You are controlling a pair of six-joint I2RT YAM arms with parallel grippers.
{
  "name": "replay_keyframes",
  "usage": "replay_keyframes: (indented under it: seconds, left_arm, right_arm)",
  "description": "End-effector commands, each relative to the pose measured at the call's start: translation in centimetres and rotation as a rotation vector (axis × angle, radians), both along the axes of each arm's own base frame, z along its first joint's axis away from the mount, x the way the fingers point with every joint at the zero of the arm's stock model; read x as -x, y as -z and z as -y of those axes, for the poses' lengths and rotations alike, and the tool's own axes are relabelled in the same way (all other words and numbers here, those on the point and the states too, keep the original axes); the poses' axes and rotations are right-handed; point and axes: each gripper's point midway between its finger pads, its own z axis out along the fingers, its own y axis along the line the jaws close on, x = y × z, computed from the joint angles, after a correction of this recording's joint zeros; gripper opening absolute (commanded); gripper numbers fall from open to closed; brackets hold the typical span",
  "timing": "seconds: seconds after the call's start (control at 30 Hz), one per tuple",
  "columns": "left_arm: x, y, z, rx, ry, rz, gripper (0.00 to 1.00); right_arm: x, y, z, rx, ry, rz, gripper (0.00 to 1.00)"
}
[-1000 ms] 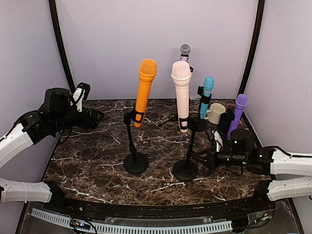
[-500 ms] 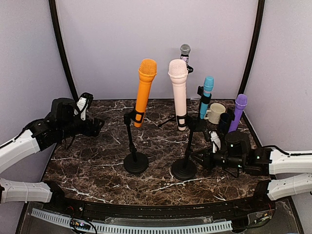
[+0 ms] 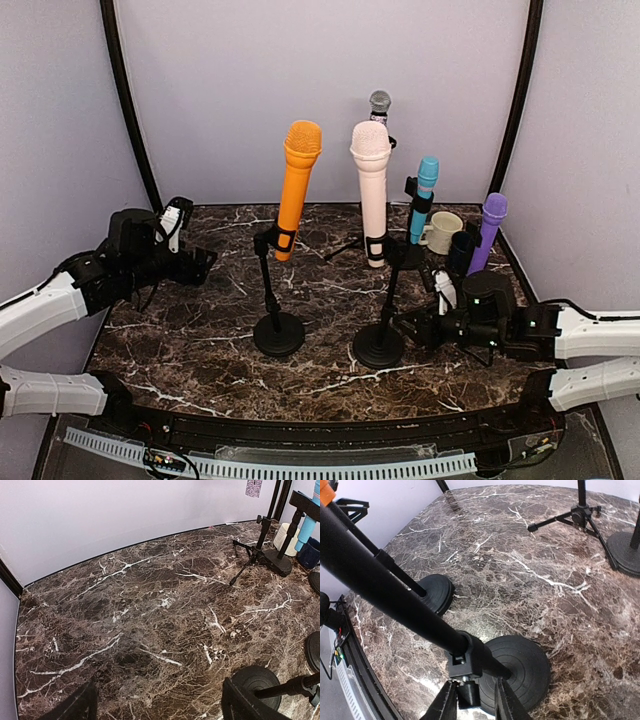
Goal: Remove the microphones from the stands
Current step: Unscrew the knob on the stand of the microphone stand.
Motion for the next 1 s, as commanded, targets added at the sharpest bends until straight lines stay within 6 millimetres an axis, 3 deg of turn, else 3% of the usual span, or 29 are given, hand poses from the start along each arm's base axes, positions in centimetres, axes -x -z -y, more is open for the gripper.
replay_keyframes:
  seconds: [0.0,0.17,0.33,0.97]
  left_arm:
    - [0.1,0.0,0.0,0.009,0.012,0.019,0.88]
    - [0.1,0.0,-0.2,0.005,0.005,0.021,0.88]
    - [0.1,-0.1,-0.3,0.004,0.003,0.024,0.88]
    - [0.1,-0.5,-0.3,0.013,0.002,0.036,0.88]
  right_arm:
    - [0.5,0.1,0.7,-0.007,0.016,-0.041,0.39]
    - [1.0,-0.6,0.8,-0.042,0.004,-0.052,0.56]
    - [0.6,-0.5,1.3,-0.024,0.026,-0.059,0.64]
    - [-0.2,-1.2,0.1,-0.021,-0.058,-0.085,0.40]
